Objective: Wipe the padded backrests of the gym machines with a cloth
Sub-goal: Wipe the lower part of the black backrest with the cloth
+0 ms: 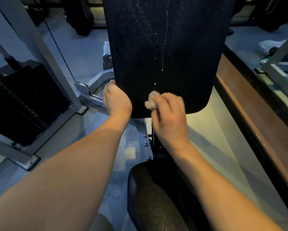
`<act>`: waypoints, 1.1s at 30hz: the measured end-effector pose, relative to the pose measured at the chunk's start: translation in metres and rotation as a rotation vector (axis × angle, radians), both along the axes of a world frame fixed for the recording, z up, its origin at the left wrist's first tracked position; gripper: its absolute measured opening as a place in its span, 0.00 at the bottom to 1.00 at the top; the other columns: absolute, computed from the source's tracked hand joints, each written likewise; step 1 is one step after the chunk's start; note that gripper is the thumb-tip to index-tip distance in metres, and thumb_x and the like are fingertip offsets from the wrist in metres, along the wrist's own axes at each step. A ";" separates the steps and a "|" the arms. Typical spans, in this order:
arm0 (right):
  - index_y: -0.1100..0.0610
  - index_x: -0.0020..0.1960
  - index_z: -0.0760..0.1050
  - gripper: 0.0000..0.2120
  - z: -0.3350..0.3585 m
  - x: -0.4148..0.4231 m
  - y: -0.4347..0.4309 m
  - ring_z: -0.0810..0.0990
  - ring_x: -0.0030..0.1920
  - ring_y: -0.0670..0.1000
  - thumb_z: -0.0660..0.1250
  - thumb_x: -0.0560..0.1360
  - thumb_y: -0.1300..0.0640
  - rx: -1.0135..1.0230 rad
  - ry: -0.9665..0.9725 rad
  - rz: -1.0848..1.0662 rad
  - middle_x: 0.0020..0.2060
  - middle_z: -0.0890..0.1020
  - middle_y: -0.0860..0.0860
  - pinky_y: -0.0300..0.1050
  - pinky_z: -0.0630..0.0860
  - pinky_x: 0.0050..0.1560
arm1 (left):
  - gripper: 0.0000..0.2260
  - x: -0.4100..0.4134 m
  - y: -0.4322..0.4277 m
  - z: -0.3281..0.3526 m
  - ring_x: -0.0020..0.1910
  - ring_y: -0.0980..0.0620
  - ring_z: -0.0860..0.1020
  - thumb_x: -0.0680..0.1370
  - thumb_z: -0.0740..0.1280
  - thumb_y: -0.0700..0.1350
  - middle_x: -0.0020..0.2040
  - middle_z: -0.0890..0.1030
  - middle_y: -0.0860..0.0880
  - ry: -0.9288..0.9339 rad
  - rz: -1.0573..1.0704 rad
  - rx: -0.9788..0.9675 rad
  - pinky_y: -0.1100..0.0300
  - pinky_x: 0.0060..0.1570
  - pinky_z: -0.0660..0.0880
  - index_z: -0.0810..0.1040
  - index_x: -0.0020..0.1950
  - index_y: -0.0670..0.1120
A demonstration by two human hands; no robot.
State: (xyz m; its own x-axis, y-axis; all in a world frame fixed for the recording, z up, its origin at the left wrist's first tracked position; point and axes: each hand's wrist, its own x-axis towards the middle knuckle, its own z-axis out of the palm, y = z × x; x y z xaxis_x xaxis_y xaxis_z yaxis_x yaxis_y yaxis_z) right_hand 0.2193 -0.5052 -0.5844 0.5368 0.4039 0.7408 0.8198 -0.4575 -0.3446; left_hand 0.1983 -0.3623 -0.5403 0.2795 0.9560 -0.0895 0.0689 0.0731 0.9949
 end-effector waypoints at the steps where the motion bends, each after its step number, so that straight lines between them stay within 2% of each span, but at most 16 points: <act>1: 0.64 0.61 0.80 0.14 0.005 0.006 0.000 0.76 0.53 0.57 0.68 0.76 0.68 0.058 0.000 -0.053 0.54 0.80 0.59 0.36 0.66 0.59 | 0.17 0.000 0.000 0.001 0.43 0.51 0.71 0.83 0.52 0.42 0.41 0.75 0.50 0.006 0.002 -0.005 0.57 0.40 0.67 0.79 0.44 0.46; 3: 0.64 0.62 0.80 0.15 0.008 0.006 0.003 0.75 0.53 0.57 0.67 0.76 0.68 0.116 0.025 -0.102 0.55 0.80 0.59 0.35 0.65 0.60 | 0.16 0.001 0.001 0.000 0.45 0.49 0.70 0.82 0.52 0.41 0.39 0.73 0.51 0.016 0.006 -0.024 0.56 0.44 0.65 0.77 0.43 0.44; 6: 0.66 0.63 0.79 0.15 -0.007 -0.008 0.004 0.75 0.56 0.58 0.66 0.77 0.68 -0.016 0.007 0.026 0.58 0.80 0.59 0.41 0.71 0.60 | 0.16 0.001 0.001 -0.001 0.45 0.49 0.71 0.82 0.52 0.42 0.40 0.74 0.51 0.021 -0.001 -0.032 0.56 0.46 0.66 0.78 0.42 0.43; 8: 0.66 0.62 0.79 0.14 -0.004 -0.002 -0.004 0.76 0.54 0.58 0.66 0.77 0.68 -0.065 -0.041 0.095 0.56 0.80 0.59 0.45 0.74 0.57 | 0.17 -0.001 0.000 0.000 0.46 0.49 0.71 0.82 0.52 0.42 0.40 0.74 0.51 0.013 -0.007 -0.047 0.55 0.47 0.67 0.76 0.39 0.48; 11: 0.65 0.60 0.81 0.13 0.019 0.015 -0.004 0.76 0.52 0.58 0.66 0.77 0.67 0.070 -0.066 -0.030 0.53 0.81 0.59 0.38 0.69 0.56 | 0.18 -0.002 -0.002 0.002 0.45 0.49 0.72 0.82 0.52 0.43 0.39 0.75 0.53 -0.001 -0.022 -0.064 0.56 0.47 0.67 0.75 0.36 0.51; 13: 0.64 0.60 0.81 0.13 0.024 0.012 0.005 0.76 0.53 0.57 0.65 0.78 0.67 0.138 -0.031 -0.067 0.54 0.81 0.59 0.37 0.68 0.58 | 0.18 -0.003 -0.002 0.002 0.42 0.52 0.72 0.82 0.52 0.43 0.39 0.75 0.53 -0.012 -0.018 -0.064 0.56 0.47 0.67 0.75 0.36 0.52; 17: 0.65 0.63 0.79 0.14 -0.005 -0.003 0.002 0.76 0.54 0.60 0.64 0.79 0.67 -0.086 -0.095 0.137 0.58 0.81 0.59 0.48 0.75 0.56 | 0.18 -0.002 -0.002 0.000 0.40 0.53 0.72 0.82 0.53 0.44 0.39 0.76 0.52 -0.015 -0.012 -0.046 0.55 0.44 0.67 0.75 0.36 0.51; 19: 0.65 0.61 0.80 0.13 0.001 0.006 -0.007 0.77 0.52 0.60 0.63 0.79 0.67 -0.110 -0.123 0.146 0.55 0.81 0.59 0.50 0.76 0.54 | 0.18 -0.002 -0.001 0.000 0.38 0.53 0.70 0.82 0.53 0.44 0.38 0.74 0.51 -0.009 -0.012 -0.050 0.55 0.42 0.66 0.74 0.35 0.51; 23: 0.64 0.59 0.81 0.14 0.040 0.028 -0.004 0.76 0.50 0.59 0.64 0.76 0.67 0.156 -0.059 -0.093 0.52 0.81 0.59 0.37 0.68 0.55 | 0.18 -0.001 0.001 -0.002 0.37 0.53 0.68 0.82 0.52 0.43 0.36 0.72 0.51 -0.004 -0.016 -0.056 0.55 0.39 0.65 0.71 0.33 0.51; 25: 0.64 0.59 0.81 0.14 0.040 0.020 0.006 0.76 0.52 0.58 0.63 0.76 0.68 0.184 -0.049 -0.071 0.54 0.81 0.58 0.36 0.67 0.57 | 0.18 -0.001 0.001 -0.002 0.38 0.54 0.69 0.82 0.52 0.43 0.38 0.74 0.51 0.003 -0.017 -0.045 0.57 0.37 0.66 0.73 0.35 0.51; 28: 0.65 0.60 0.80 0.14 0.009 0.000 0.007 0.76 0.53 0.59 0.62 0.78 0.67 -0.048 -0.104 0.147 0.55 0.81 0.58 0.46 0.75 0.54 | 0.18 -0.001 0.001 -0.002 0.38 0.54 0.70 0.82 0.52 0.43 0.39 0.75 0.50 -0.013 -0.014 -0.042 0.57 0.37 0.67 0.74 0.35 0.50; 30: 0.64 0.62 0.80 0.15 0.005 0.002 -0.005 0.76 0.53 0.60 0.64 0.77 0.68 -0.176 -0.134 0.182 0.55 0.80 0.58 0.50 0.76 0.51 | 0.19 -0.001 0.000 -0.002 0.38 0.54 0.70 0.82 0.52 0.43 0.38 0.74 0.50 -0.004 -0.013 -0.032 0.57 0.37 0.67 0.74 0.35 0.50; 33: 0.63 0.58 0.81 0.15 0.037 0.028 -0.011 0.75 0.49 0.60 0.64 0.74 0.69 0.012 -0.126 0.016 0.51 0.80 0.59 0.45 0.72 0.52 | 0.18 -0.001 0.001 -0.003 0.38 0.54 0.69 0.82 0.52 0.43 0.38 0.74 0.51 0.007 -0.018 -0.029 0.57 0.37 0.66 0.73 0.36 0.50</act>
State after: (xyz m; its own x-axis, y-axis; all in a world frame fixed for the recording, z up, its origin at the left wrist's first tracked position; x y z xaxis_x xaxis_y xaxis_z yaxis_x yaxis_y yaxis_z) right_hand 0.2470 -0.5162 -0.5477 0.4329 0.4027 0.8065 0.8641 -0.4403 -0.2440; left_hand 0.1973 -0.3611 -0.5435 0.2957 0.9478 -0.1189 0.0769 0.1004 0.9920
